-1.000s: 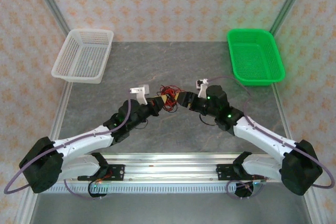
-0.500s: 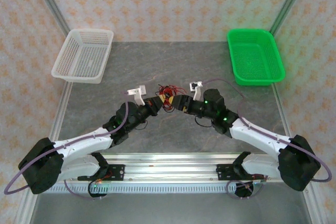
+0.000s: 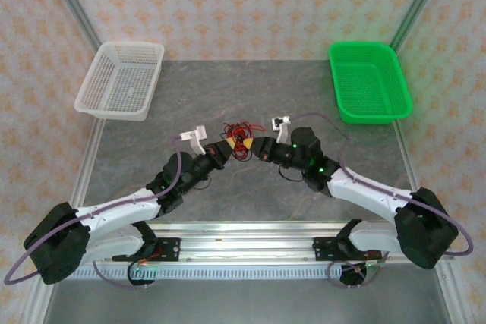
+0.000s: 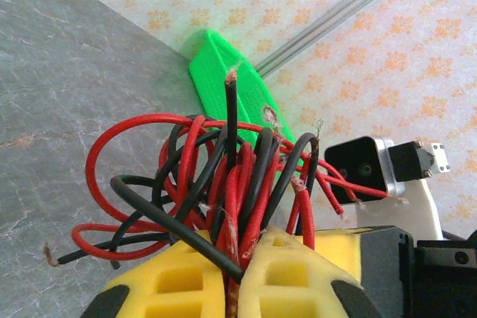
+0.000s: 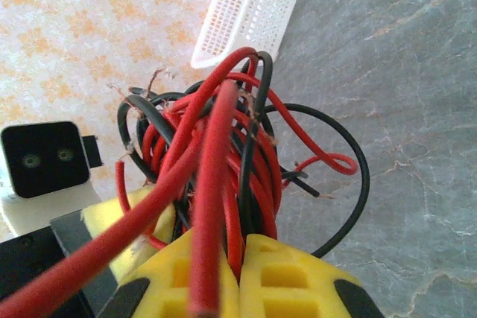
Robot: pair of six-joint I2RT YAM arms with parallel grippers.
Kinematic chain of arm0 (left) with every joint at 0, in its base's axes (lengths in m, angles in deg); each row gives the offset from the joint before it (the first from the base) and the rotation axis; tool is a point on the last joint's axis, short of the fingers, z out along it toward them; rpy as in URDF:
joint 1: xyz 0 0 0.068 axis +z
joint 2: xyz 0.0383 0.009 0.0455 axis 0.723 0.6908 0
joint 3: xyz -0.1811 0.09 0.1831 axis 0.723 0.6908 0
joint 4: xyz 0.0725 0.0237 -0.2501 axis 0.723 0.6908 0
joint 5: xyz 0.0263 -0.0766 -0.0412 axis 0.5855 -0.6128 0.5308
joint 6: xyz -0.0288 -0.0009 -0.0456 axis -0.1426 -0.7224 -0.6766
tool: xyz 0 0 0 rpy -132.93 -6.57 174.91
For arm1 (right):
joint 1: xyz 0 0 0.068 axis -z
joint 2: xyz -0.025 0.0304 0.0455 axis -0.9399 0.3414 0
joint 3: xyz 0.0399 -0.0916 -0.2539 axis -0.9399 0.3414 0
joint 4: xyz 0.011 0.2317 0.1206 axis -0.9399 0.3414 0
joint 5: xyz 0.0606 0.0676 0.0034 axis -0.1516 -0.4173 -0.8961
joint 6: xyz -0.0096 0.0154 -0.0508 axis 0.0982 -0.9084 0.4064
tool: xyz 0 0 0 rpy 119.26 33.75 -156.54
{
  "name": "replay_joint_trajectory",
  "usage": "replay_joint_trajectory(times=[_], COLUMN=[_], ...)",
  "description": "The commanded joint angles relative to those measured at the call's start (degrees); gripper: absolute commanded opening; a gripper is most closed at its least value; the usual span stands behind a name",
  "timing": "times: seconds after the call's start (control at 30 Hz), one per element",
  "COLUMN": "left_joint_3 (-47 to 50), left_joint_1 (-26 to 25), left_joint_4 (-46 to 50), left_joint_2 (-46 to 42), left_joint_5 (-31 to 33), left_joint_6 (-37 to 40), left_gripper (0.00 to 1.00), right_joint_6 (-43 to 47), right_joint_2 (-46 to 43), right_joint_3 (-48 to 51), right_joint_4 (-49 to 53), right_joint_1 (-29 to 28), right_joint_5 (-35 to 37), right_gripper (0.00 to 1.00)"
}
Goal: Untangle the cables
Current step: Rotate the cable.
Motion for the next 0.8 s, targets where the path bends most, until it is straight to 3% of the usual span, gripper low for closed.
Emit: replay_joint_trajectory(times=[0.0,0.1,0.23,0.5,0.77], left_joint_3=[-2.36,-4.79,-10.14,-17.87,-19.54], left_joint_1=[-1.29,-1.29,-1.22,-1.29,-1.65], left_joint_4=[-3.63,5.94,18.3,26.94,28.67], left_joint_2=[-3.55,-5.94,-6.48,-1.0,1.0], left_joint_5=[-4.1,-1.47,1.22,-0.43,-3.11], left_joint_6=[2.19,6.57,13.86,26.23,35.26], left_gripper=[0.15,0.5,0.67,0.67,0.67], right_joint_6=[8.62,19.6,33.69,44.8,42.88], right_joint_2=[-1.59,-5.07,-9.26,-11.62,-11.45], right_joint_3=[-5.07,-7.42,-8.45,-11.2,-12.53], right_joint_4=[7.57,15.71,22.48,29.83,30.73], right_joint_1=[-0.6,-0.5,-0.27,0.53,5.17], right_joint_5=[4.18,6.53,4.53,1.28,-3.08], right_gripper=[0.0,0.0,0.0,0.0,0.0])
